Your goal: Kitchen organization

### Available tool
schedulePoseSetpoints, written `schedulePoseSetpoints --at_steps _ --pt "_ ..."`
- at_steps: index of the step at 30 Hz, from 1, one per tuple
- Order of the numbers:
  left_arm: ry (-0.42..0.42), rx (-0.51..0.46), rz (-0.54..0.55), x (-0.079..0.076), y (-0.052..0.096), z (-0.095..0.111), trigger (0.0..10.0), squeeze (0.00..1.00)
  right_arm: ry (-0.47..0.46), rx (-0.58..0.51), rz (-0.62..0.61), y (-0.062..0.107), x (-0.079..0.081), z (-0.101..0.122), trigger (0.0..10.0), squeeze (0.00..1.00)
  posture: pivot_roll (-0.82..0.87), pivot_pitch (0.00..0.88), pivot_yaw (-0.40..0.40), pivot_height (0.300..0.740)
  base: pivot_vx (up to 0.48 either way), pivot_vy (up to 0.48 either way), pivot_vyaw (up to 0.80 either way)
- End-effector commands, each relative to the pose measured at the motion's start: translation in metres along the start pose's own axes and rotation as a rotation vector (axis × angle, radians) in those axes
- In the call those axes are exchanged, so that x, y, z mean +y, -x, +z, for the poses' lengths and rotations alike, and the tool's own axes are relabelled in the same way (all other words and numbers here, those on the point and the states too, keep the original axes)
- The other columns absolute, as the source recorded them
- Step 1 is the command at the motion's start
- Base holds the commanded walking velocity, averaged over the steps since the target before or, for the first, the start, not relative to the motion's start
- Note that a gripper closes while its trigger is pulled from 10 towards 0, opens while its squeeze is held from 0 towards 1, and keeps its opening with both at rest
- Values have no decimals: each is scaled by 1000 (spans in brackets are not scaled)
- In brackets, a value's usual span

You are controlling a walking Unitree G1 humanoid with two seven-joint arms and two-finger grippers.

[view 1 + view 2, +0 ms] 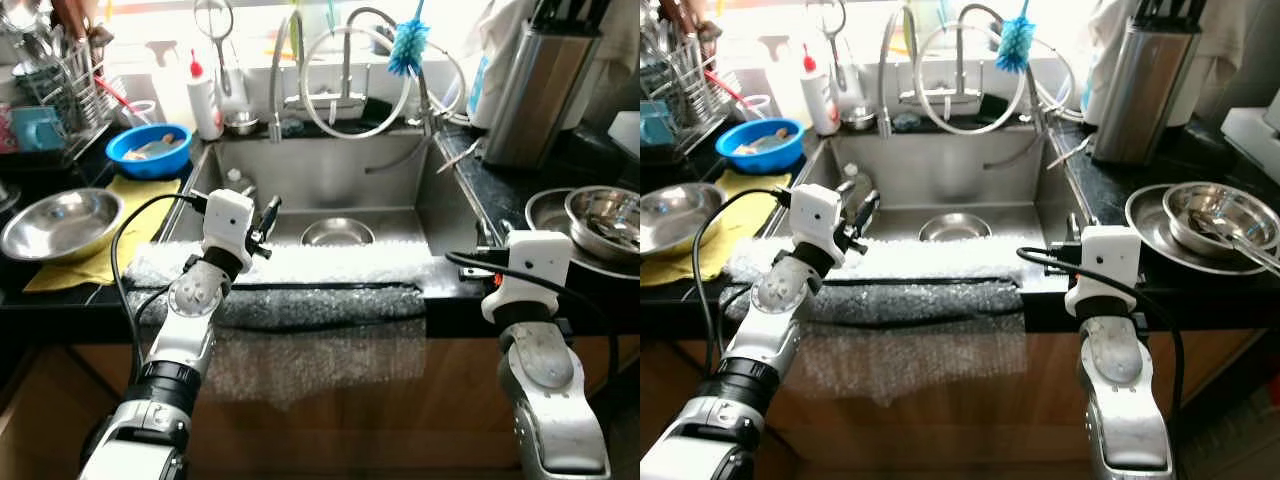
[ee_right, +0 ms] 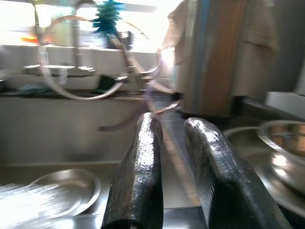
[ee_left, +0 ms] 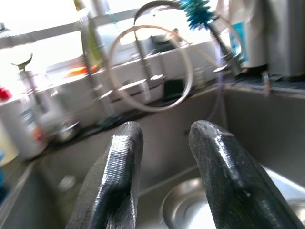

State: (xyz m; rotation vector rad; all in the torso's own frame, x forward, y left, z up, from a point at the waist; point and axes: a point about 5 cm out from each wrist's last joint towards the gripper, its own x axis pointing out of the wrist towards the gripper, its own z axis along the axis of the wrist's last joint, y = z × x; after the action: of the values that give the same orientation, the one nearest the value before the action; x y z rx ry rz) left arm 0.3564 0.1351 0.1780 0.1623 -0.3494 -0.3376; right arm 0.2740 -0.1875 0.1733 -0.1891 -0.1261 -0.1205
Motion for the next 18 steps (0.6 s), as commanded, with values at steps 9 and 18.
schedulePoseSetpoints --at_steps 9,18 --pt "-3 -21 -11 2 -4 5 10000 0 -26 -13 -5 -3 3 7 10000 0 -224 0 44 740 200 0 -53" --pt "2 -18 -23 0 -5 5 10000 0 -29 -23 1 -3 7 8 10000 0 -225 0 46 740 0 0 -485"
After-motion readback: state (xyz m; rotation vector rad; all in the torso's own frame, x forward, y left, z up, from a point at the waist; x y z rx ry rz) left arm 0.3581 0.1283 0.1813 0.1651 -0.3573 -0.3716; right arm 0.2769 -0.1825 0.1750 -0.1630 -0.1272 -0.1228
